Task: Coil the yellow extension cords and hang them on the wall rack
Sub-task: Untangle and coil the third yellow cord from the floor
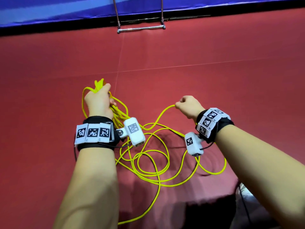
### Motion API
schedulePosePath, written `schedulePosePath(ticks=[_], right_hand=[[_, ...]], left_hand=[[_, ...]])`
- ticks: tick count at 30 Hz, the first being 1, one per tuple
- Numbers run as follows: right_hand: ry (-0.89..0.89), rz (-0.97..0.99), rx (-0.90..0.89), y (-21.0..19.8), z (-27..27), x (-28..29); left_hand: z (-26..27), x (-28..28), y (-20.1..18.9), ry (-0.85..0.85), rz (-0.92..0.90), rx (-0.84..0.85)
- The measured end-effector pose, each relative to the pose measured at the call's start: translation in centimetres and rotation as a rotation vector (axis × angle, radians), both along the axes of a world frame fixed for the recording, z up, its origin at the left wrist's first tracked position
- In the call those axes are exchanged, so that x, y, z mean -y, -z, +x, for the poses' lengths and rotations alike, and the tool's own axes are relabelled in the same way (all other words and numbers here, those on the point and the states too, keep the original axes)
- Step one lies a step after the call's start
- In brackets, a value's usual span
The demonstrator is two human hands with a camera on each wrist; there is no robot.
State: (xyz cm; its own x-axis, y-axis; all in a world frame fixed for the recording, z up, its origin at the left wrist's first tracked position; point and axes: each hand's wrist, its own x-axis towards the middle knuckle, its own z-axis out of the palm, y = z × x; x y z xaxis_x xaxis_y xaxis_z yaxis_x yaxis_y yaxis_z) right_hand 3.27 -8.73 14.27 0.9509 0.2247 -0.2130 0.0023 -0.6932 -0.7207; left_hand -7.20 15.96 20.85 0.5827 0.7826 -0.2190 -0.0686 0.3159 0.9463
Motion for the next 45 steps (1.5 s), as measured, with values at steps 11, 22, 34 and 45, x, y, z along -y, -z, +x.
schedulePosePath(ticks=[11, 22, 34, 45], right_hand=[[0.029, 0.766, -0.562, -3.0, -1.2, -2.8], [-0.162, 0.873, -0.806, -3.2, -2.1, -3.7], [-0.479, 0.687, -0.648, -3.3, -3.9, -4.5], [-0.26, 0.605, -0.45, -3.2, -2.0, -2.0]], left_hand=[[1.2, 5.2, 0.6, 0.376, 0.074, -0.099], [1.6, 6.9, 2.4, 0.512, 0.168, -0.177], [1.4, 5.9, 2.5, 0.293, 0.038, -0.114], [1.4, 1.8, 1.1, 0.139, 0.085, -0.068]])
